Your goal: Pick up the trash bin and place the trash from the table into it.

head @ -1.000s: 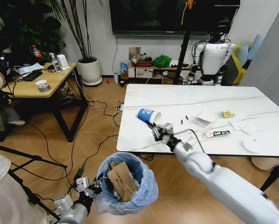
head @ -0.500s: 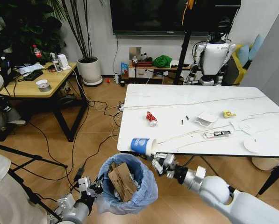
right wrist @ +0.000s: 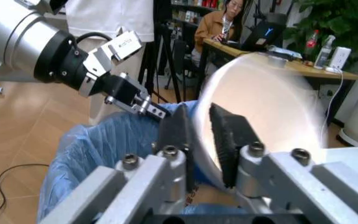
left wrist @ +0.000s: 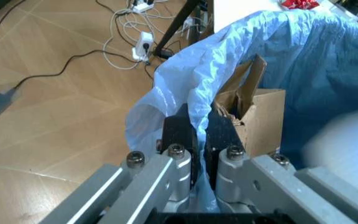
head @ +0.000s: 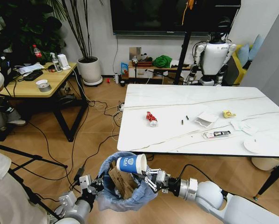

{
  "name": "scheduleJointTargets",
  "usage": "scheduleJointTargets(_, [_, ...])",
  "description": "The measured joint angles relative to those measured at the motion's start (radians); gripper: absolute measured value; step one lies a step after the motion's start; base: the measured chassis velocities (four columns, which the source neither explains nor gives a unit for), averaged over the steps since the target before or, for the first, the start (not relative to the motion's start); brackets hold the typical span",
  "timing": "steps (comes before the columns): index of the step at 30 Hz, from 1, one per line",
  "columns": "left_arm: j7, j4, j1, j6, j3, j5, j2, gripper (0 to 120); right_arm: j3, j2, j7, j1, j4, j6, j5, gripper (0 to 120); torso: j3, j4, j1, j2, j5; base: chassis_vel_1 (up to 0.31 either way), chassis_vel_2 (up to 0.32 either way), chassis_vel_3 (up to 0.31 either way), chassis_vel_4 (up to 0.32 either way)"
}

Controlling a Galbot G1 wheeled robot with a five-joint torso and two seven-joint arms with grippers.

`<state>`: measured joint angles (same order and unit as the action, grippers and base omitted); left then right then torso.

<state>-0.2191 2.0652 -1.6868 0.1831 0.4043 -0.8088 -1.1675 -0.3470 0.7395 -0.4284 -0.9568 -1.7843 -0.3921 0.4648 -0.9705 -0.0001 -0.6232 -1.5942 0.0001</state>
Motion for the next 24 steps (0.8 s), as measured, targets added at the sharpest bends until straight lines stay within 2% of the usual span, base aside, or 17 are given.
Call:
scheduleJointTargets(3, [-0.001, 0.0, -0.002, 0.001, 0.0, 0.0, -0.001, 0, 0.003, 0.003, -0.001, -0.003, 0.007, -0.002, -0.002, 26, 0.0, 0.0001, 0.0, 0.0, -0.0001, 0.0, 0.0, 0.0, 0.0])
scheduleJointTargets(5, [-0.001, 0.0, -0.004, 0.001, 0.001, 0.001, -0.001, 0, 0.005, 0.003, -0.001, -0.005, 0.01, -0.004, -0.003, 30, 0.0, 0.0, 0.0, 0.0, 0.0, 0.0, 0.0, 0.0, 0.0])
scheduleJointTargets(7, [-0.003, 0.0, -0.01, 0.002, 0.002, 0.002, -0.001, 0, 0.015, 0.005, 0.0, -0.007, 0.023, -0.011, -0.003, 40, 0.0, -0.0001, 0.0, 0.0, -0.0001, 0.0, 0.0, 0.0, 0.0])
scheduleJointTargets(14, [-0.011, 0.01, -0.068, 0.004, 0.013, 0.019, -0.007, 0, 0.08, 0.067, 0.048, 0.034, 0.098, 0.013, 0.09, 65, 0.0, 0.0, 0.0, 0.0, -0.0002, 0.0, 0.0, 0.0, 0.0])
scheduleJointTargets(18, [-0.005, 0.02, -0.103, 0.002, 0.03, 0.03, -0.013, 0, 0.098, 0.122, 0.186, 0.092, 0.162, 0.06, 0.189, 81, 0.0, 0.0003, 0.0, 0.0, -0.0003, 0.0, 0.0, 0.0, 0.0])
scheduleJointTargets(19, [-0.005, 0.02, -0.103, 0.002, 0.03, 0.03, -0.013, 0, 0.098, 0.122, 0.186, 0.092, 0.162, 0.06, 0.189, 81, 0.0, 0.0003, 0.0, 0.0, -0.0003, 0.0, 0.0, 0.0, 0.0])
scheduleJointTargets(24, [-0.002, 0.036, -0.118, 0.0, 0.046, 0.034, -0.02, 0, 0.1, 0.187, 0.355, 0.143, 0.238, 0.114, 0.207, 98, 0.0, -0.0001, 0.0, 0.0, -0.0003, 0.0, 0.0, 0.0, 0.0])
